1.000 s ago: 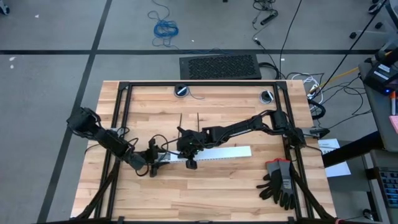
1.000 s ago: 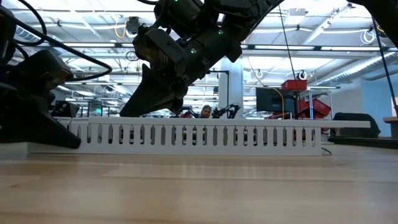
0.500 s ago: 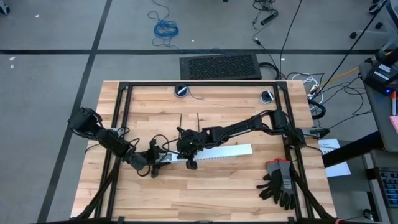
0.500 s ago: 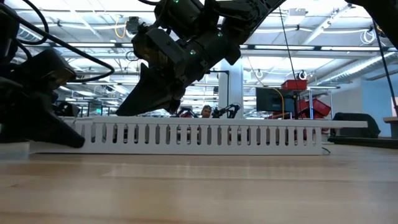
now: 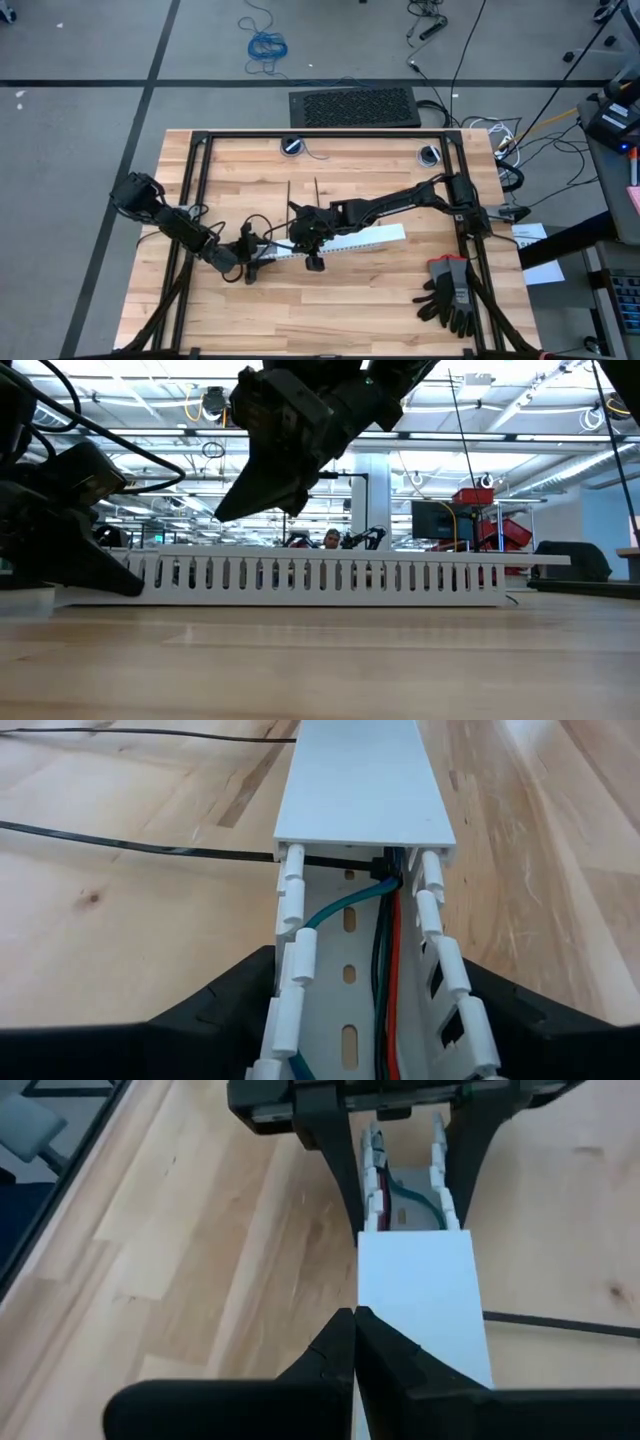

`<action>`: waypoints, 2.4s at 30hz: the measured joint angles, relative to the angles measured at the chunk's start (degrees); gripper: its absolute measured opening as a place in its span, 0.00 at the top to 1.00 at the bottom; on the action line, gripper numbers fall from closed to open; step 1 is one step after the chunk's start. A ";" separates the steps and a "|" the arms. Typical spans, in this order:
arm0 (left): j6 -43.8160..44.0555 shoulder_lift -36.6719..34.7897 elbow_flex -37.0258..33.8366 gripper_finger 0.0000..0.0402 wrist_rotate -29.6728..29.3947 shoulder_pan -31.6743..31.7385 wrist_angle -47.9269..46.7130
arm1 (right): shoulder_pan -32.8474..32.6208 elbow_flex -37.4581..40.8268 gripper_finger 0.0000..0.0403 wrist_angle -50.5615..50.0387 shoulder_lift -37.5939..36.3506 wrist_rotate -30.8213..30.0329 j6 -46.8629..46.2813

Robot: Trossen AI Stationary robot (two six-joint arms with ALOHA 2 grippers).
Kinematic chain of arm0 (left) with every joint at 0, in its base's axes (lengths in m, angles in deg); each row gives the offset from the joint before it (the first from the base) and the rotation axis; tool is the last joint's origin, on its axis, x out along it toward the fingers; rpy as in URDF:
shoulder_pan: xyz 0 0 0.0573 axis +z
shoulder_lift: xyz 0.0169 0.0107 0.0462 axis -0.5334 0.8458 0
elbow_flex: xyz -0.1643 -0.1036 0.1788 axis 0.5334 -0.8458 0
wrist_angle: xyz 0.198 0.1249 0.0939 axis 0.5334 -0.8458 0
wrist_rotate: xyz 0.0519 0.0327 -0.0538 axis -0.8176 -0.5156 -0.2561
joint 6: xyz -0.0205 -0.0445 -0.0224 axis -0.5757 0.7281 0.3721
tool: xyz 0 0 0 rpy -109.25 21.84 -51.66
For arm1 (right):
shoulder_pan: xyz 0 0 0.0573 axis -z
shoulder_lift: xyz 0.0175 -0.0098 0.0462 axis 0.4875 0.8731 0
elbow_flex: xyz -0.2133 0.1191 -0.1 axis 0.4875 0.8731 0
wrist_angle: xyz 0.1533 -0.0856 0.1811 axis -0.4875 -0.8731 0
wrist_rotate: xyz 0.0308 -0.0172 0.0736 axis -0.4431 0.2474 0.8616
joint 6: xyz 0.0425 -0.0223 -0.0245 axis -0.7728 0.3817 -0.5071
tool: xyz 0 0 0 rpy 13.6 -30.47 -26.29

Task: Ziptie cables
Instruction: Close the white cable duct

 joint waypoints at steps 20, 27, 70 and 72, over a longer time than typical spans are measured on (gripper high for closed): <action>-0.69 0.01 0.28 0.43 0.28 -0.04 -1.47 | 0.92 -0.46 1.00 11.70 8.54 3.07 -1.47; -0.84 0.04 0.79 0.43 0.31 -0.04 -1.43 | 1.03 -0.41 1.00 15.24 9.83 3.98 -1.53; -0.23 -14.74 3.76 0.19 3.93 -1.65 -21.57 | -2.23 -0.19 1.00 4.98 0.65 -1.17 3.21; -0.35 -14.54 3.21 0.19 0.84 -3.22 -19.51 | -2.23 -0.19 1.00 4.95 0.65 -1.17 3.19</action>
